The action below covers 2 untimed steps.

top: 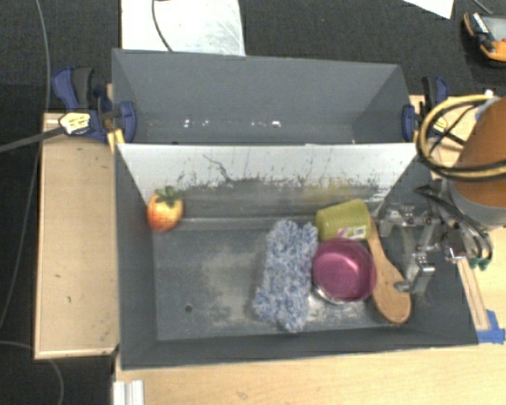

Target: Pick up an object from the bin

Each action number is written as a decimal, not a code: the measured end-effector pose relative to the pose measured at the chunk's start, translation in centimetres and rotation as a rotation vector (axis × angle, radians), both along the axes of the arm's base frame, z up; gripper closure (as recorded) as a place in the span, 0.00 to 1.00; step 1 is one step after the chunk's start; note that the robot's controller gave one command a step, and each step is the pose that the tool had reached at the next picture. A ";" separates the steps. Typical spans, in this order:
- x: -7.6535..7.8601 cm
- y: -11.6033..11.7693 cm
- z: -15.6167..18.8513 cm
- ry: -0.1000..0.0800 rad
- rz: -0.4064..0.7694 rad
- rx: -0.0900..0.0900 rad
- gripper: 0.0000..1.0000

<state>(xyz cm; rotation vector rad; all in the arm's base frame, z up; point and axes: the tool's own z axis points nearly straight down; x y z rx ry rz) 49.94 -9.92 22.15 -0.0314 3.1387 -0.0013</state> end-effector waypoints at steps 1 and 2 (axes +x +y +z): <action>0.0 0.0 0.0 0.000 0.001 0.000 0.00; 4.1 -0.1 -4.6 -0.006 0.438 -0.003 0.00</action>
Offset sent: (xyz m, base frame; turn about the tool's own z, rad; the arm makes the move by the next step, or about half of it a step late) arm 0.0422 -0.0011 -0.0492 -0.4671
